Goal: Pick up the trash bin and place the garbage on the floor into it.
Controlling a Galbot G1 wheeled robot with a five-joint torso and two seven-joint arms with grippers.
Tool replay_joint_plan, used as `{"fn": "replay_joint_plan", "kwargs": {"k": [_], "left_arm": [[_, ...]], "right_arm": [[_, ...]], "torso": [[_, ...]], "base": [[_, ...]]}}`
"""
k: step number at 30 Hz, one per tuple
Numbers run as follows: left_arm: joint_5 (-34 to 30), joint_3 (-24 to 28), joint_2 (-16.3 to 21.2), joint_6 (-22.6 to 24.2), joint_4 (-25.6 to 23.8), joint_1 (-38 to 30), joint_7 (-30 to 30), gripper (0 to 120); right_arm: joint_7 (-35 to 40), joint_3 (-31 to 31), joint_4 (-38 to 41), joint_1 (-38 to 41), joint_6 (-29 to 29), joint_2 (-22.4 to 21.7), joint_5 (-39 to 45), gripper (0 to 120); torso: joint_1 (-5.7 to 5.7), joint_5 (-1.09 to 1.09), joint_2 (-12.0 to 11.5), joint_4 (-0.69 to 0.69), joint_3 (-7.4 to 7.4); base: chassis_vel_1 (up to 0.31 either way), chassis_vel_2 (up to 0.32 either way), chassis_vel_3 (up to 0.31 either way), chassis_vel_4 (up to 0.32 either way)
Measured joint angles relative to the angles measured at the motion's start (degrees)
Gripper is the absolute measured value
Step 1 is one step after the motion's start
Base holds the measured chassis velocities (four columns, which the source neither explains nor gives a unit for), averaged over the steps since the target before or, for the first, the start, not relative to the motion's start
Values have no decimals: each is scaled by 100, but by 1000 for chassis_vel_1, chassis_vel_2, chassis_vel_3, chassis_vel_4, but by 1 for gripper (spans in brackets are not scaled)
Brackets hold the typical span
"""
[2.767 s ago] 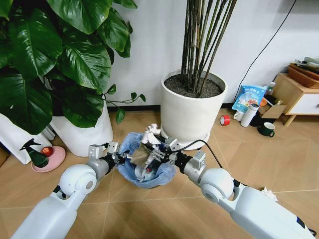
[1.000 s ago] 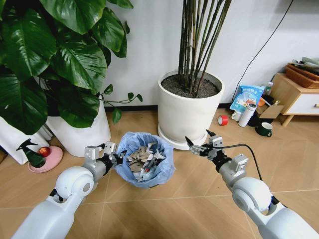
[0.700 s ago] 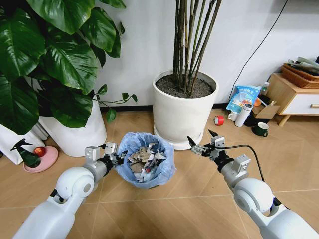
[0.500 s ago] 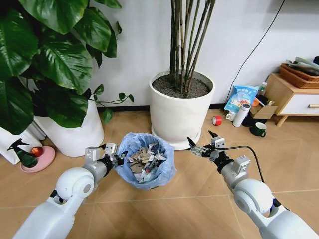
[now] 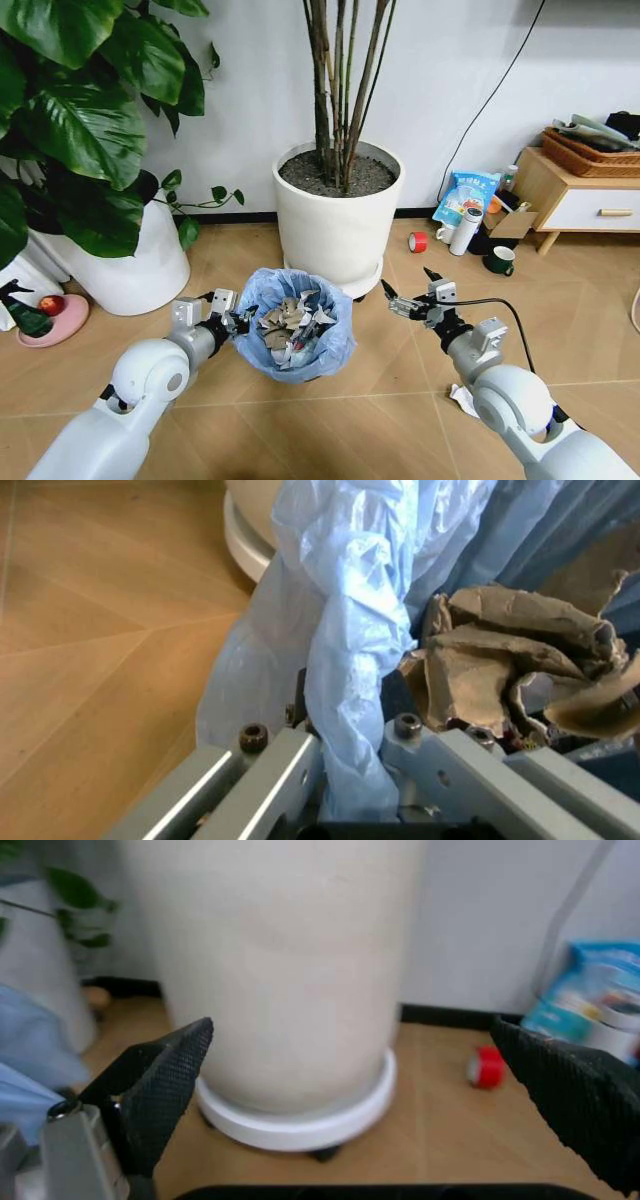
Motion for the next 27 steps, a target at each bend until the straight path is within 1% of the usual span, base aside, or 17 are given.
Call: {"fn": "replay_joint_plan", "kwargs": {"k": [2, 3, 4, 7, 8, 9, 12, 13, 16, 17, 20, 21, 25, 27], "left_arm": [[5, -3, -10, -2, -10, 12, 15, 0], [5, -3, -10, -2, -10, 12, 15, 0], [10, -11, -10, -4, -15, 14, 27, 0], [16, -31, -9, -10, -39, 18, 62, 0], [16, -31, -9, -10, -39, 18, 62, 0], [16, -32, -8, -13, -43, 19, 69, 0], [23, -33, -9, -23, -49, 26, 101, 0], [23, -33, -9, -23, -49, 26, 101, 0], [31, -9, -14, -31, -58, 27, 129, 0], [31, -9, -14, -31, -58, 27, 129, 0], [36, 3, -11, -32, -61, 23, 142, 0], [36, 3, -11, -32, -61, 23, 142, 0], [64, 40, -16, -39, -61, 18, 166, 0], [67, 47, -16, -40, -61, 17, 167, 0]], "right_arm": [[96, 263, -31, -239, -18, 97, -15, 100], [96, 263, -31, -239, -18, 97, -15, 100], [144, 401, -70, -392, -23, 171, -34, 100], [194, 855, -334, -907, -29, 596, -201, 100], [194, 855, -334, -907, -29, 596, -201, 100], [196, 944, -435, -1032, -16, 703, -268, 100], [41, 1265, -990, -1422, 36, 1084, -476, 100], [41, 1265, -990, -1422, 36, 1084, -476, 100], [-259, 1492, -1688, -1436, 134, 1331, -778, 100], [-259, 1492, -1688, -1436, 134, 1331, -778, 100], [-316, 1519, -2262, -1257, 110, 1477, -815, 100], [-316, 1519, -2262, -1257, 110, 1477, -815, 100], [-70, 1360, -2843, -833, -131, 1681, -611, 100], [23, 1326, -2959, -727, -199, 1730, -556, 100]], "torso": [[0, -2, 0, 0, 0], [0, -2, 0, 0, 0], [0, -2, 0, 0, 0], [0, -3, 0, 1, 0], [0, -3, 0, 1, 0], [0, -1, 0, 2, 0], [0, -2, 0, 0, 0], [0, -2, 0, 0, 0], [0, -2, 0, 0, 0], [0, -2, 0, 0, 0], [0, -1, 0, 1, 0], [0, -1, 0, 1, 0], [0, -1, 0, 2, 0], [0, -1, 0, 2, 0]], "base": [[-14, -16, 21, 35], [0, 0, 0, 0], [0, 0, 0, 0], [30, 23, -16, -22], [37, 53, -22, -32], [37, 53, -27, -7], [0, 0, 0, 0], [0, 0, 0, 0], [0, 0, 0, 0], [0, 0, 0, 0], [0, 0, 0, 0], [0, 0, 0, 0], [0, 0, 0, 0], [0, 0, 0, 0]]}}
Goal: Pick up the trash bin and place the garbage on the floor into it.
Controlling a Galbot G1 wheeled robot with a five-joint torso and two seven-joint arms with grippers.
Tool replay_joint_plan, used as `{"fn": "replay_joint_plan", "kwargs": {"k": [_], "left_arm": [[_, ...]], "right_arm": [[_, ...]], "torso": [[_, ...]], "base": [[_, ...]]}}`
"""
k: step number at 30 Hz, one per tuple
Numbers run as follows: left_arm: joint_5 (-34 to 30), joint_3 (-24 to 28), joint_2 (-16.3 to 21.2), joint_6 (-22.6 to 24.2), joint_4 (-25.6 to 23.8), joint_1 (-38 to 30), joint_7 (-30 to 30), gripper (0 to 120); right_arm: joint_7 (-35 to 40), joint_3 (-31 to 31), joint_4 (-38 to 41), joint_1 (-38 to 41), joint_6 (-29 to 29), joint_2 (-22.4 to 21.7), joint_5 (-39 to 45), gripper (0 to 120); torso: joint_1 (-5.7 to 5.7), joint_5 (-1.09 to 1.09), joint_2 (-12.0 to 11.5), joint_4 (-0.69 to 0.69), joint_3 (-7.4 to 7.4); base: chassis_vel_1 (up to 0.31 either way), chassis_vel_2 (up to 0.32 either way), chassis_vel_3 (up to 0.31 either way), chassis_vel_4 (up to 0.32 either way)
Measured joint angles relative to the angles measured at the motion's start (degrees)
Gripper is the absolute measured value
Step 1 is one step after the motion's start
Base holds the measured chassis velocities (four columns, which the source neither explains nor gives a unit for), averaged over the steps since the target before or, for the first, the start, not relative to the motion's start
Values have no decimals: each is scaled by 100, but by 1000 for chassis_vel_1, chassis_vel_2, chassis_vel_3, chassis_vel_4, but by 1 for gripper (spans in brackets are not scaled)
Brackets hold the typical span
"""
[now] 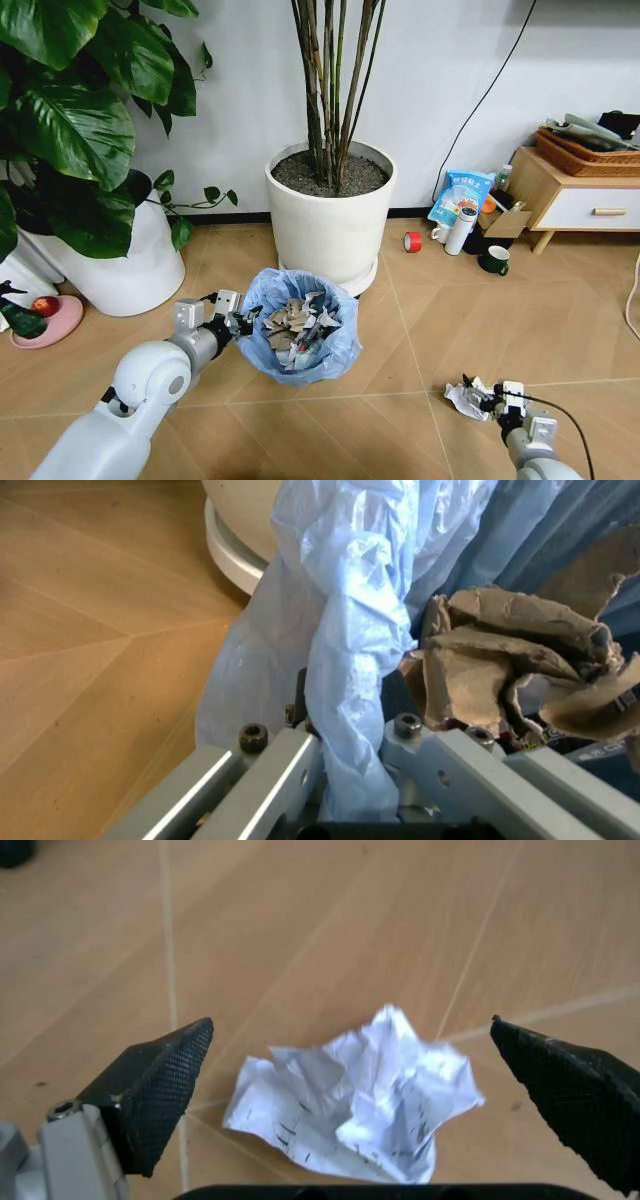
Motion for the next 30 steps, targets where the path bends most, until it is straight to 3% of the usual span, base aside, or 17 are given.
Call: {"fn": "replay_joint_plan", "kwargs": {"k": [10, 19, 26, 29, 30], "left_arm": [[3, 0, 22, -4, 0, 2, -5, 0], [3, 3, 29, -4, 5, 2, -26, 0], [-6, 3, 35, -2, -12, -1, -42, 0], [-11, 3, 37, -1, -20, 0, -46, 0], [-19, 3, 46, 0, -34, -1, -52, 0]], "right_arm": [[140, -160, -714, 568, -199, 143, 141, 100], [133, -190, -1005, 768, -228, 236, 138, 72], [94, -173, -1155, 859, -224, 283, 134, 43], [93, -170, -1173, 873, -222, 296, 135, 37], [93, -167, -1190, 882, -211, 310, 135, 29]], "torso": [[0, -1, 0, 0, 0], [0, -1, 0, -1, 0], [0, -1, 0, -1, 0], [0, -1, 0, -1, 0], [0, -1, 0, -1, 0]], "base": [[0, 0, 0, 0], [0, 0, 0, 0], [0, 0, 0, 0], [0, 0, 0, 0], [0, 0, 0, 0]]}}
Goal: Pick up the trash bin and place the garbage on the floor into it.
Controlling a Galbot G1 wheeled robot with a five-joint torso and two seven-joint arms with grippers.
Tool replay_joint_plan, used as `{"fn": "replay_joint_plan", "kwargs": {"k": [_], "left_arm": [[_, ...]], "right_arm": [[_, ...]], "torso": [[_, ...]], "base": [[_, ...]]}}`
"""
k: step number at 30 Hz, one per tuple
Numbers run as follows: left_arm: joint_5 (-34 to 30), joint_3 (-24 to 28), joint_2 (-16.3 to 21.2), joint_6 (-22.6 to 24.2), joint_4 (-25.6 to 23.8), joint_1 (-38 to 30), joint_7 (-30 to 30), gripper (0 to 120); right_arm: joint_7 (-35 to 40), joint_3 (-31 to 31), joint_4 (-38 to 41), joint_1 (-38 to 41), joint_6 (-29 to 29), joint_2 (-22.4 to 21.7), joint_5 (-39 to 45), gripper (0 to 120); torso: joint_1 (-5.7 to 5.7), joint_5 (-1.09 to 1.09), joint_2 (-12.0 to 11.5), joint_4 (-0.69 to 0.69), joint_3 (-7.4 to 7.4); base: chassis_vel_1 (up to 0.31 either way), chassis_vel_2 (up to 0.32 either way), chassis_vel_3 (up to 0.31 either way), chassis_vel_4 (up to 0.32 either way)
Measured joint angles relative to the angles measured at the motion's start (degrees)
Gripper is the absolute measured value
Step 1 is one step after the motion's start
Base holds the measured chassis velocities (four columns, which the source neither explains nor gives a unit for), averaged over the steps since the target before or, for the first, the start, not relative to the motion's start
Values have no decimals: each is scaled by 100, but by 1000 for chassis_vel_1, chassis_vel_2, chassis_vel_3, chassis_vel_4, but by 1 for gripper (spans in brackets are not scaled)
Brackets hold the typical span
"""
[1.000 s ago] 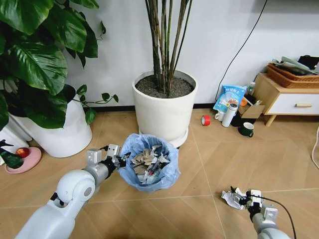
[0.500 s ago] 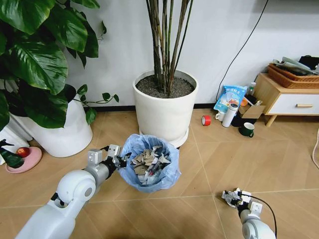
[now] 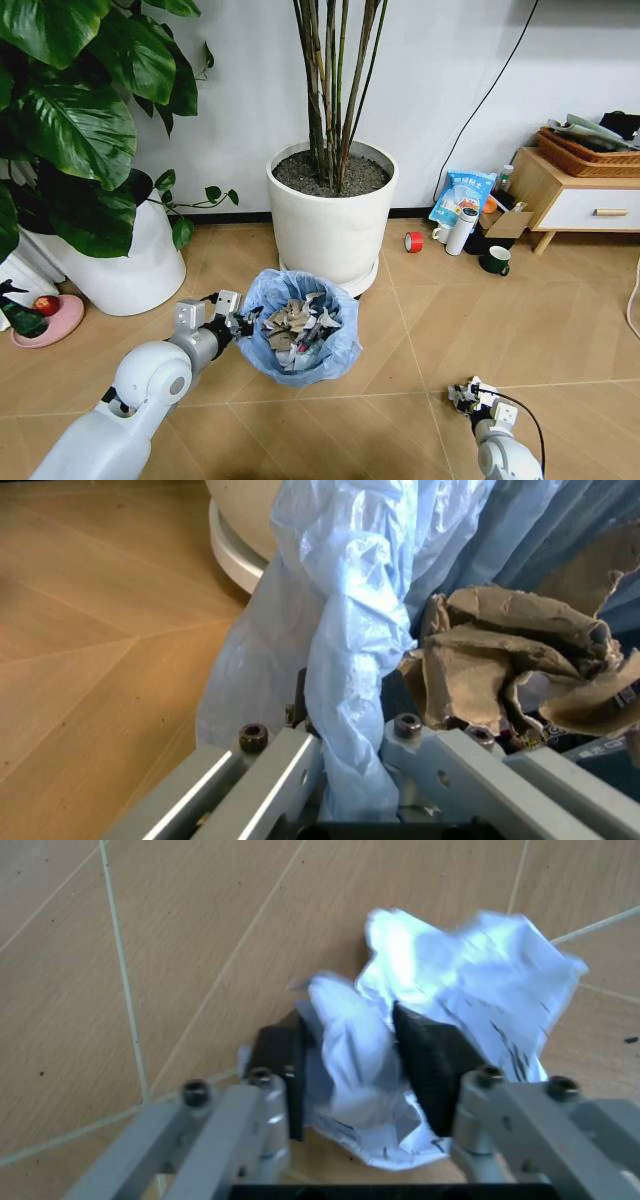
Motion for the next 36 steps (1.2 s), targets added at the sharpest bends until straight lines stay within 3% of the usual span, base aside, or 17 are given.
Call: {"fn": "replay_joint_plan", "kwargs": {"k": [7, 13, 21, 25, 29, 30, 34, 36], "left_arm": [[-4, -15, 22, 3, -70, 60, -29, 0], [-3, -29, 39, 4, -126, 108, -57, 0], [4, -55, -18, -13, -170, 237, -202, 0], [-10, -3, -5, -23, -185, 236, -266, 0], [-55, 14, 24, -28, -202, 210, -298, 0], [-55, 14, 24, -28, -202, 210, -298, 0], [-65, 58, 4, -38, -149, 135, -302, 0], [-65, 65, 1, -40, -142, 129, -302, 0]], "right_arm": [[1, 45, 146, -74, 121, 13, -35, 1], [10, 102, 498, -201, 187, -48, -48, 0], [13, 60, 2142, -410, 116, -438, 28, 0], [-9, -44, 3042, -467, 81, -931, 192, 0], [-89, -229, 4169, -501, 61, -1773, 604, 0], [-89, -229, 4169, -501, 61, -1773, 604, 0], [-116, -908, 5072, -87, 3, -2454, 1288, 0], [-116, -1052, 5133, 18, 3, -2521, 1368, 0]], "torso": [[0, 0, 0, 0, 0], [0, 1, 0, 0, 0], [0, 0, 0, 0, 0], [0, -1, 0, 1, 0], [0, -2, 0, -1, -1], [0, -2, 0, -1, -1], [0, -2, 0, -1, 0], [0, -2, 0, -1, 0]], "base": [[0, 0, 0, 0], [0, 0, 0, 0], [0, 0, 0, 0], [0, 0, 0, 0], [0, 0, 0, 0], [0, 0, 0, 0], [0, 0, 0, 0], [0, 0, 0, 0]]}}
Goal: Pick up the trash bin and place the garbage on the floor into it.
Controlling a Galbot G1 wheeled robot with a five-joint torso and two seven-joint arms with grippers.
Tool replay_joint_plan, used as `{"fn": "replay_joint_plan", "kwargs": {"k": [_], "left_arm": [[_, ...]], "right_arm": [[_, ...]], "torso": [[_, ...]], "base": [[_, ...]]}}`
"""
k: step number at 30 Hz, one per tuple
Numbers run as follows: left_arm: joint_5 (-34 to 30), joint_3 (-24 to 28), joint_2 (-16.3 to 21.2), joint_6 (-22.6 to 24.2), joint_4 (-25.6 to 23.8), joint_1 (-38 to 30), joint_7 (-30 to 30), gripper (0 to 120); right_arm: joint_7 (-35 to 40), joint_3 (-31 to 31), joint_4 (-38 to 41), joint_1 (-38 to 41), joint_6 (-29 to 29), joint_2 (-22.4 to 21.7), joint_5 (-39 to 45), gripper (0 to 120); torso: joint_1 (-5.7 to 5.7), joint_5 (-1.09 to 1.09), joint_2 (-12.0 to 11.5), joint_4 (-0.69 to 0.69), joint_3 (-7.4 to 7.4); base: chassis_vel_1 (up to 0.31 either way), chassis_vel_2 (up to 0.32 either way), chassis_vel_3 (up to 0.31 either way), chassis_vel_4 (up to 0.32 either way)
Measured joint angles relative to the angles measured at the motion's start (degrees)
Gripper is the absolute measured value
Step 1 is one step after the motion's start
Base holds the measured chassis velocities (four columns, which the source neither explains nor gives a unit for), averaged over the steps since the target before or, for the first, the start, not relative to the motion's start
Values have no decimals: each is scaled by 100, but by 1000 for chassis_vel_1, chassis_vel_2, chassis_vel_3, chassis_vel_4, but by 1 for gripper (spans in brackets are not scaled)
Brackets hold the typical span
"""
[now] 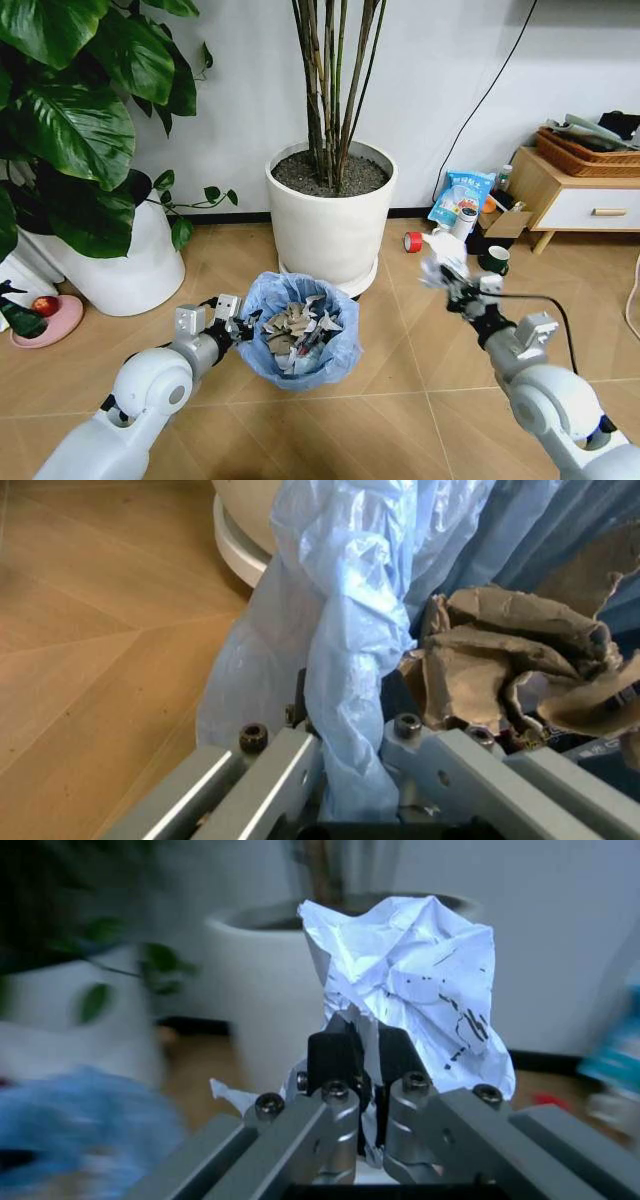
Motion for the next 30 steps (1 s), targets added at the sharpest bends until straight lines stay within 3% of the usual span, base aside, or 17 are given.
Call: {"fn": "replay_joint_plan", "kwargs": {"k": [6, 16, 20, 23, 27, 30], "left_arm": [[-3, 71, -8, -25, 98, -100, 11, 0], [-10, 125, -20, -41, 180, -130, 43, 0], [-10, 127, -21, -41, 213, -158, 43, 0], [-15, 118, -19, -41, 221, -177, 45, 0], [-20, 97, -5, -40, 222, -180, 48, 0], [-29, 74, 7, -38, 226, -180, 55, 0]], "right_arm": [[-236, -1319, 65, 988, 108, -377, 263, 0], [-357, -3042, -177, 2228, 205, -225, 442, 0], [-356, -3392, -268, 2442, 180, -219, 498, 0], [-353, -3523, -325, 2486, 114, -226, 471, 7], [-327, -3564, -360, 2505, 64, -212, 464, 16], [-304, -3570, -371, 2526, 46, -194, 464, 32]], "torso": [[0, 1, 0, 1, 0], [0, 2, 0, 2, 0], [0, 2, 0, 2, 1], [0, 1, 0, 0, 0], [0, 3, 0, 0, 0], [0, 2, 0, 0, 0]], "base": [[0, 0, 0, 0], [0, 0, 0, 0], [0, 0, 0, 0], [0, 0, 0, 0], [0, 0, 0, 0], [0, 0, 0, 0]]}}
